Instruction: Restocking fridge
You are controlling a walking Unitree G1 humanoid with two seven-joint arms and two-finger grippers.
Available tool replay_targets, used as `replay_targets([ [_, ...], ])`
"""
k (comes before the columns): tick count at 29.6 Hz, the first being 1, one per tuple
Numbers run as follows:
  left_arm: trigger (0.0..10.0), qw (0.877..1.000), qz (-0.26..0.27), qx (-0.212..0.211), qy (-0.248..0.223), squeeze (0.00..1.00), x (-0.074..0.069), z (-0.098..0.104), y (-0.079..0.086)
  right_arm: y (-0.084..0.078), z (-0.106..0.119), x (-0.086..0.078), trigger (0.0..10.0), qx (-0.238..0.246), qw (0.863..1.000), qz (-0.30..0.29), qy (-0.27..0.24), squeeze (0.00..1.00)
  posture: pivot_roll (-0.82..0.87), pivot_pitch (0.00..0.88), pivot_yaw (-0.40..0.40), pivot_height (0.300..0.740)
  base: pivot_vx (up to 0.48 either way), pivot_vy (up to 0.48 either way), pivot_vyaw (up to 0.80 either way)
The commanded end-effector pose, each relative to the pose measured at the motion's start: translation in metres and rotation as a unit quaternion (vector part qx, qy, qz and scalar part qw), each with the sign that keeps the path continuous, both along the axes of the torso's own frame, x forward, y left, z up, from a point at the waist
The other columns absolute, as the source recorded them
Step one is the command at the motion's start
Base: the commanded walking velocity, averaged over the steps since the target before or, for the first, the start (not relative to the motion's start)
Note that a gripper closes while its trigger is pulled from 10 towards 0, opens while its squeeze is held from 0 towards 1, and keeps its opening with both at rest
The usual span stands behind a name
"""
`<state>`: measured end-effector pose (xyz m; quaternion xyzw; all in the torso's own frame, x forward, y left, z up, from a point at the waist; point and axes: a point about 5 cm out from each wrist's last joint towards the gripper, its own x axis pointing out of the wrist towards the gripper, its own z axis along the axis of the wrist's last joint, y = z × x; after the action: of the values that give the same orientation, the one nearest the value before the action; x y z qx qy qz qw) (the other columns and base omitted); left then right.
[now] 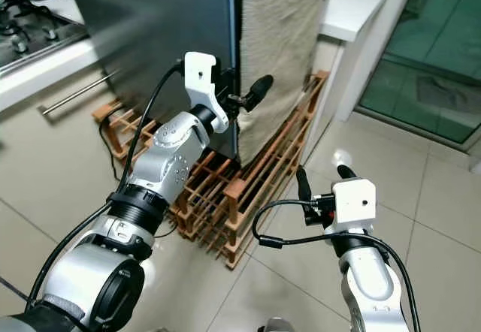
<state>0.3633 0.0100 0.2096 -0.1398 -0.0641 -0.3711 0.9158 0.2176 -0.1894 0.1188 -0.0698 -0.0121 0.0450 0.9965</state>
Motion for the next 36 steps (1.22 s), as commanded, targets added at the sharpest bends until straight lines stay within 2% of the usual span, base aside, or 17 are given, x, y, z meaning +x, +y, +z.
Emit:
replay_targets([
  [1,10.0,0.985,-0.154,-0.068,-0.030,0.00,-0.039,0.020,-0.065,-0.001,0.002,0.001,10.0,0.003,1.000,0.005,0.003,0.26,-0.27,0.059,0.039,0.740,0.000,0.000,0.00],
  [4,10.0,0.971,-0.220,-0.081,-0.046,0.00,-0.053,0.023,-0.070,-0.002,-0.003,0.001,10.0,0.011,1.000,0.010,0.017,0.27,-0.27,0.056,0.038,0.740,0.000,0.000,0.00],
  [6,10.0,0.969,-0.230,-0.080,-0.051,0.00,-0.055,0.022,-0.071,-0.003,-0.004,0.002,10.0,0.011,1.000,0.010,0.018,0.27,-0.26,0.052,0.037,0.740,0.000,0.000,0.00],
  [10,10.0,0.955,-0.281,-0.080,-0.057,0.00,-0.066,0.022,-0.076,-0.002,-0.006,0.003,10.0,0.011,1.000,0.011,0.020,0.26,-0.26,0.047,0.038,0.740,0.000,0.000,0.00],
  [13,10.0,0.951,-0.293,-0.073,-0.061,0.00,-0.069,0.022,-0.079,-0.002,-0.006,0.004,10.0,0.011,1.000,0.011,0.021,0.26,-0.26,0.043,0.038,0.740,0.000,0.000,0.00],
  [16,10.0,0.954,-0.287,-0.070,-0.059,0.00,-0.069,0.022,-0.079,-0.002,-0.007,0.005,10.0,0.010,1.000,0.011,0.022,0.26,-0.26,0.038,0.038,0.740,0.000,0.000,0.00],
  [17,10.0,0.965,-0.247,-0.065,-0.060,0.00,-0.063,0.022,-0.073,-0.002,-0.007,0.006,10.0,0.010,1.000,0.010,0.021,0.26,-0.26,0.033,0.038,0.740,0.000,0.000,0.00],
  [19,10.0,0.969,-0.231,-0.063,-0.061,0.00,-0.061,0.023,-0.069,-0.002,-0.007,0.007,10.0,0.010,1.000,0.009,0.020,0.26,-0.26,0.033,0.038,0.740,0.000,0.000,0.00],
  [21,10.0,0.977,-0.195,-0.062,-0.062,0.00,-0.058,0.023,-0.053,-0.001,-0.006,0.007,10.0,0.010,1.000,0.008,0.017,0.26,-0.26,0.031,0.037,0.740,0.000,0.000,0.00],
  [22,10.0,0.977,-0.195,-0.062,-0.062,0.00,-0.058,0.023,-0.053,-0.001,-0.006,0.007,10.0,0.010,1.000,0.008,0.017,0.26,-0.26,0.031,0.037,0.740,0.000,0.000,0.00],
  [28,10.0,0.996,-0.067,-0.033,-0.057,0.00,-0.062,0.008,0.012,-0.004,-0.007,0.004,10.0,0.011,1.000,0.002,0.015,0.26,-0.22,0.029,0.037,0.740,0.000,0.000,0.00],
  [33,10.0,0.999,0.025,-0.007,-0.045,0.00,-0.059,-0.002,0.043,-0.003,-0.009,0.005,10.0,0.013,1.000,0.005,0.015,0.26,-0.20,0.023,0.032,0.740,0.000,0.000,0.00],
  [34,10.0,0.999,0.025,-0.007,-0.045,0.00,-0.059,-0.002,0.043,-0.003,-0.009,0.005,10.0,0.013,1.000,0.005,0.015,0.26,-0.20,0.023,0.032,0.740,0.000,0.000,0.00],
  [36,10.0,0.996,0.084,0.014,-0.028,0.00,-0.062,-0.011,0.061,-0.002,-0.009,0.007,10.0,0.013,1.000,0.008,0.015,0.26,-0.19,0.018,0.030,0.740,0.000,0.000,0.00],
])
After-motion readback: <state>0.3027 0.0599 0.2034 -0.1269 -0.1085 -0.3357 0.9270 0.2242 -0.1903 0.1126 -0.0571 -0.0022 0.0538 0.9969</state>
